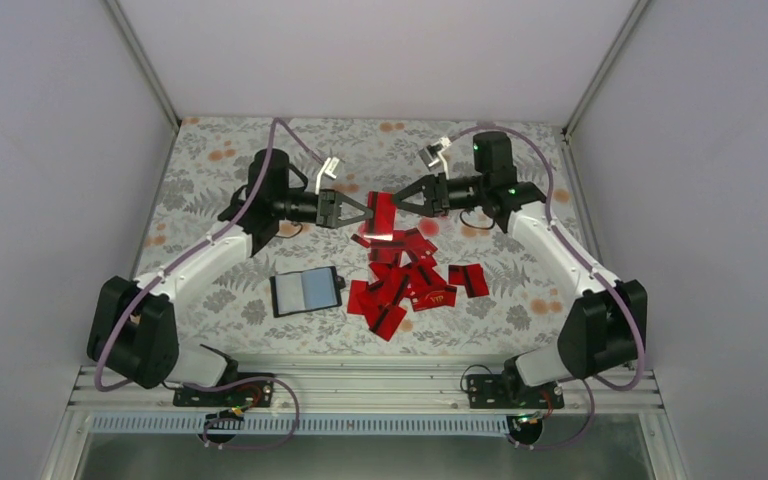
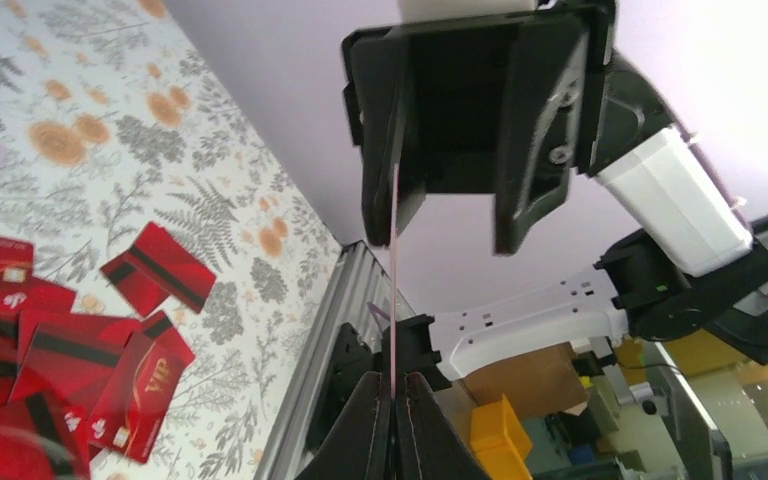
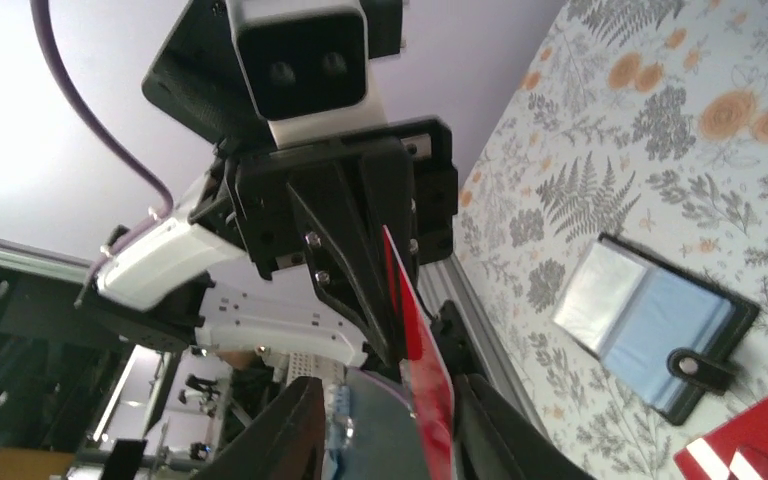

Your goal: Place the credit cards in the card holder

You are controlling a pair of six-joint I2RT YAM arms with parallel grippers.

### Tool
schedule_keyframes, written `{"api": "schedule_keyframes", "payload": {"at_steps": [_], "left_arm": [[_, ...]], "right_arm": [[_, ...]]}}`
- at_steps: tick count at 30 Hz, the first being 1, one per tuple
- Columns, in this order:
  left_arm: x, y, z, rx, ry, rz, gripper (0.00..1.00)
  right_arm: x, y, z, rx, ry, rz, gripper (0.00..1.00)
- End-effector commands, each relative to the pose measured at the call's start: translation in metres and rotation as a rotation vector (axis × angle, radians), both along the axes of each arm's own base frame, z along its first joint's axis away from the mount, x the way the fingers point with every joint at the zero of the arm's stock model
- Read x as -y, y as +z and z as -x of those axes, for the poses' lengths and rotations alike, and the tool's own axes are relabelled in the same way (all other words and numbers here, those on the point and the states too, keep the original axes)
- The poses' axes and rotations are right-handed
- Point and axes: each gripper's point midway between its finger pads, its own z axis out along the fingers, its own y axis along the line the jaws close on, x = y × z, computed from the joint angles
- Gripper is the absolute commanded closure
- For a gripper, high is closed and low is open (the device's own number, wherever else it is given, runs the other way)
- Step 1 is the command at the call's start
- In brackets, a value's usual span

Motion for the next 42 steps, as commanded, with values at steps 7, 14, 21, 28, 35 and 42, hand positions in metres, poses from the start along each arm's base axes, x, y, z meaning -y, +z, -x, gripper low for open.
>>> {"api": "schedule_keyframes", "payload": {"at_steps": [7,14,21,28,35,42], "left_arm": [[-0.083,-0.082,0.013,-0.215,0.333,-0.358,0.98],[-0.139,-0.119,0.037,-0.289,0.547,-0.622,0.98],[-0.186,-0.138,0.051,-0.353,0.745,-0.807,0.98],[-0.200,-0.145,0.059,-0.366,0.819,-0.841,0.98],[-0.184,-0.163,0.059,-0.397,0.760,-0.769,0.98],[-0.178,-0.164,0.049,-0.389,0.727,-0.768,0.98]], "right_arm": [[-0.006,-0.055,-0.009,-0.031,-0.021,0.180,0.45],[-0.049,-0.114,0.018,-0.024,0.066,0.397,0.47],[-0.103,-0.180,0.080,-0.006,0.260,0.559,0.54],[-0.142,-0.216,0.127,0.087,0.395,0.660,0.55],[-0.142,-0.266,0.108,0.115,0.318,0.817,0.62],[-0.146,-0.280,0.078,0.101,0.210,0.853,0.65]]}}
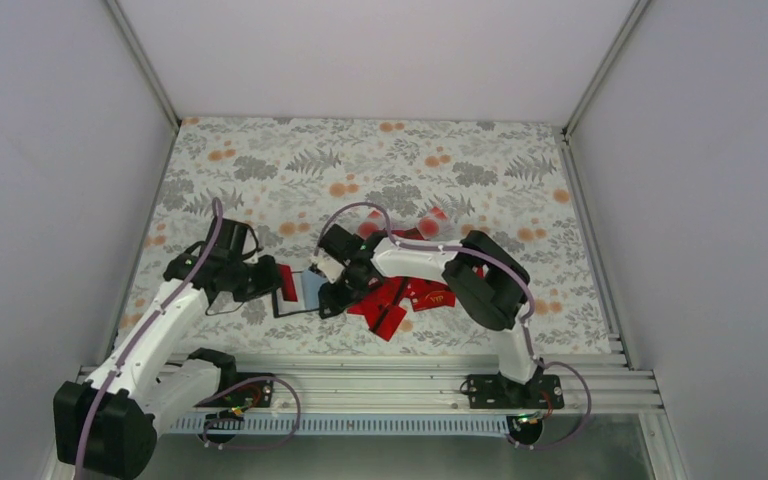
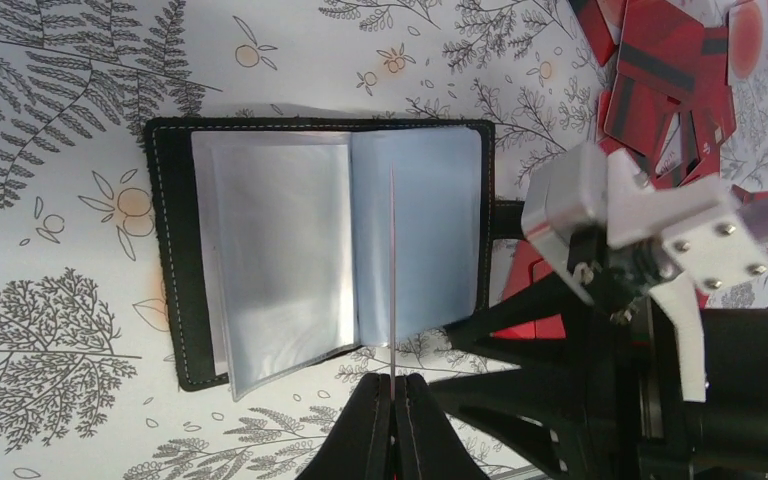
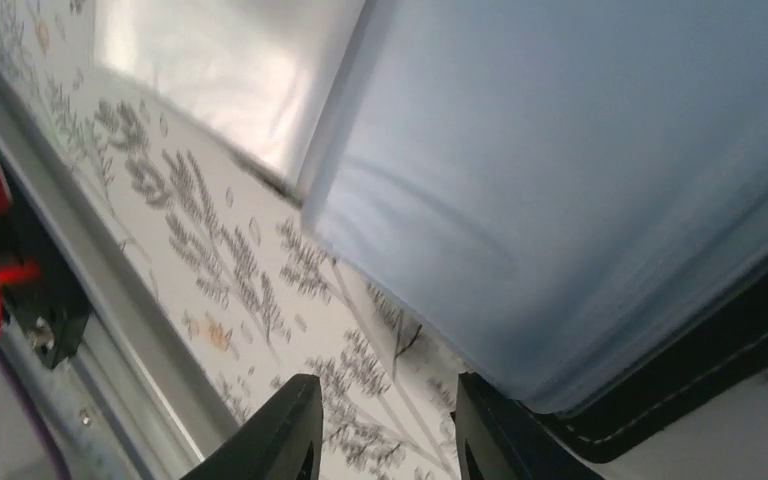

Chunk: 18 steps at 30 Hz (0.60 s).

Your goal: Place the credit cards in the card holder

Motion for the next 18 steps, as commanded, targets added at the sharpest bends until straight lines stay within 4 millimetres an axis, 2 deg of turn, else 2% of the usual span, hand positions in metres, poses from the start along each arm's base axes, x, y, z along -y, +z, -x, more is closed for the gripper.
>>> {"api": "schedule_keyframes", "payload": {"at_steps": [1,5,9,13,18], "left_arm": [[0.007,0.010,-0.013,0.046,-0.021,0.029,0.98],[0.006,0.010,-0.017,0.053,-0.031,0.014,0.98],[0.004,0.005,-0.019,0.050,-0.026,0.021,0.98],[-0.002,0.004,-0.015,0.060,0.049,0.069,0.98],[0.010,-0.020,0.009,-0.008,0.084,0.245,0.98]], "right_arm": [[-0.008,-0.001,-0.039,0.104,-0.098,0.012,0.66],[-0.005,-0.007,-0.055,0.101,-0.163,0.027,0.66],[-0.002,-0.010,-0.062,0.087,-0.183,0.019,0.66],[-0.004,0.002,-0.060,0.091,-0.171,-0.017,0.66],[-0.003,0.018,-0.053,0.091,-0.134,-0.062,0.65]]}}
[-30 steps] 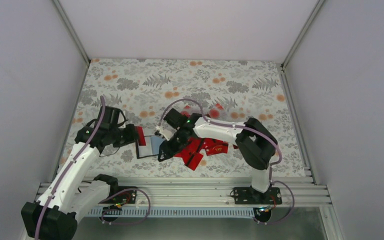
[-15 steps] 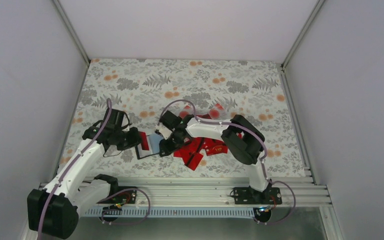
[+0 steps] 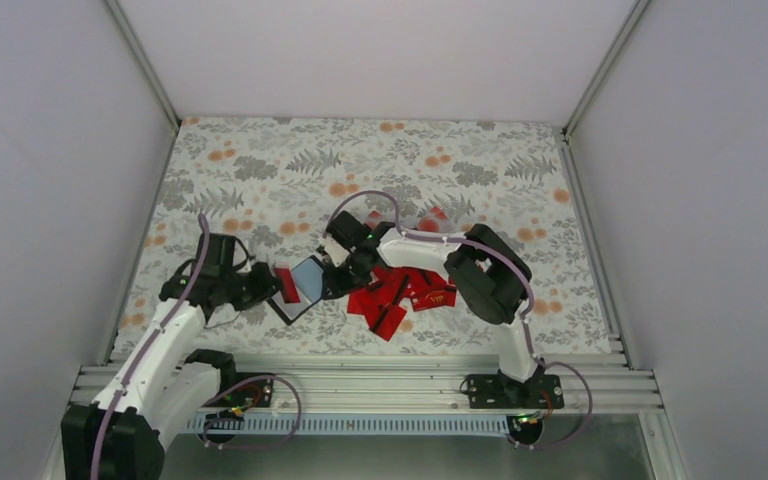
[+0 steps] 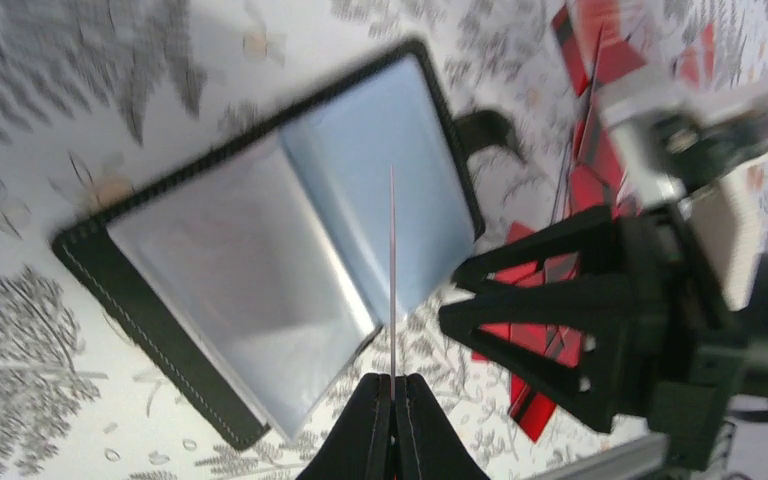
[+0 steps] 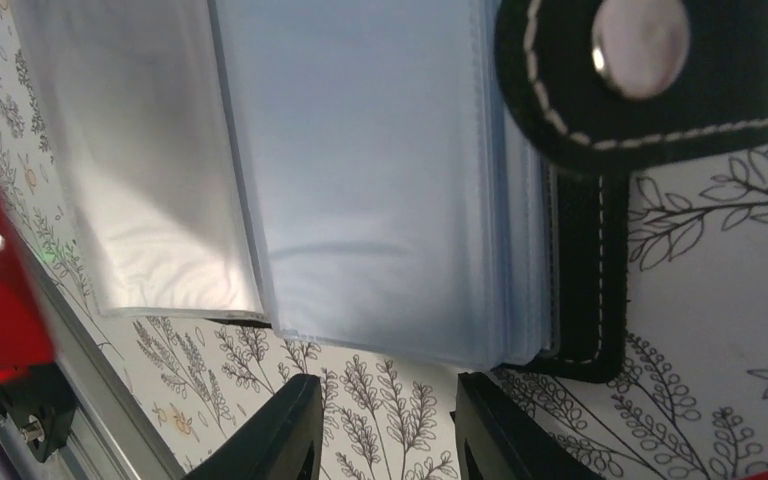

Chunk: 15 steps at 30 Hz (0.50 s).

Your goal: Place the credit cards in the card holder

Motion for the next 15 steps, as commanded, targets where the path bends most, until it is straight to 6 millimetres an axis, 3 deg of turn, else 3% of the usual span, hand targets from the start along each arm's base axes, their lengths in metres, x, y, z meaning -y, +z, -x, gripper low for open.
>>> {"api": "schedule_keyframes", "payload": {"at_steps": [1,15], "left_arm": [[0.017,-0.017,0.019,-0.061,0.009,0.171,0.98],[0.019,-0.043,0.023,-0.061,0.072,0.327,0.98]], "right_arm": [[-0.002,0.021,0.002,0.025,0.030,-0.059,0.65],[0.008,0.067,0.001,0.057,0.015,-0.171,0.65]]}}
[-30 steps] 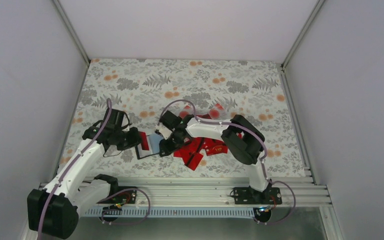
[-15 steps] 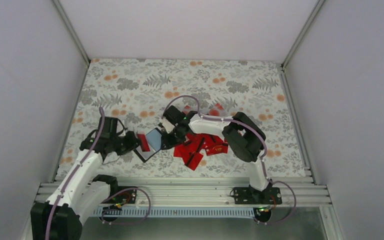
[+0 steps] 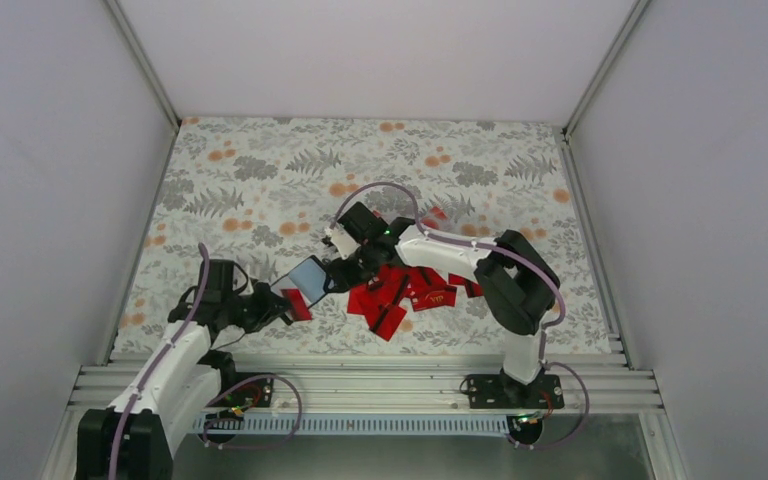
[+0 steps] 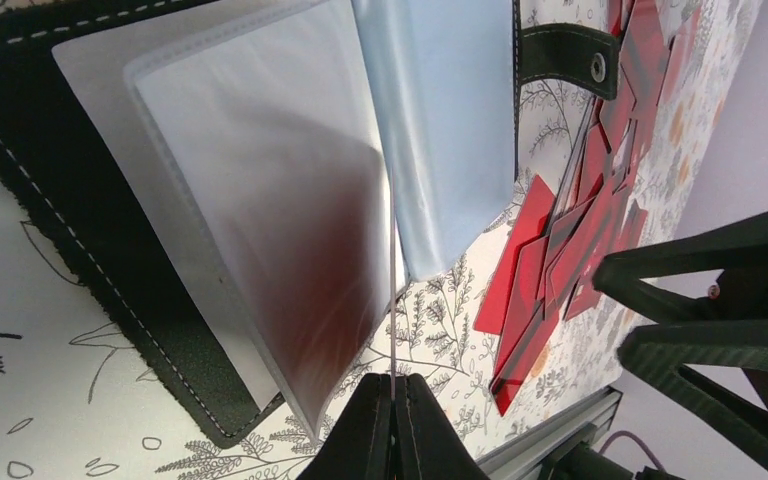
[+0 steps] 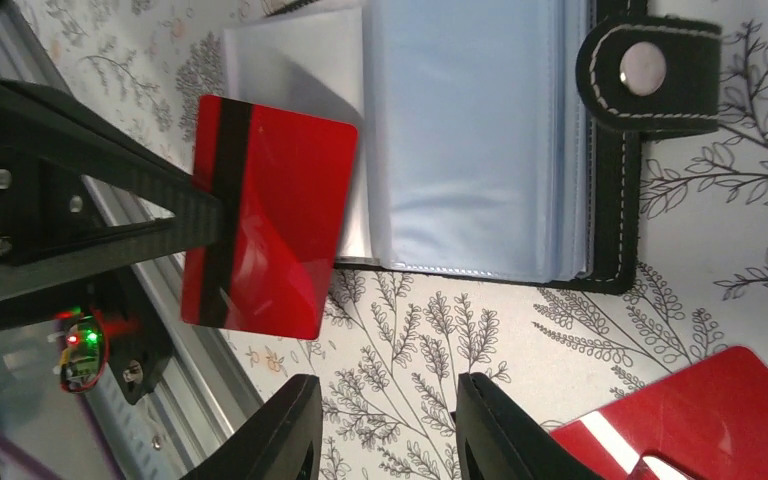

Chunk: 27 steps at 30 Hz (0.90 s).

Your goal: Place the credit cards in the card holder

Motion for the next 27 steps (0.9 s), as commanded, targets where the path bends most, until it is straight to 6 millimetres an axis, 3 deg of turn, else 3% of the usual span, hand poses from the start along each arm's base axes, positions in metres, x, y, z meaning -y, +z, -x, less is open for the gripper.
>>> {"api": "schedule_keyframes", "payload": {"at_steps": [1,7,27], "left_arm": [[0.004,0.009,-0.010,0.047,0.022,0.086,0.98],[-0.001,0.008,-0.020,0.058,0.034,0.099,0.98],[-0.006,-0.001,-0.028,0.055,0.051,0.127,0.98]], "right_arm": [[0.000,0.025,-0.006,0.020,-0.008,-0.079,0.65],[0.001,0.039,-0.015,0.014,-0.031,-0.123,0.65],[0.000,0.035,-0.025,-0.015,-0.044,-0.132,0.65]]}}
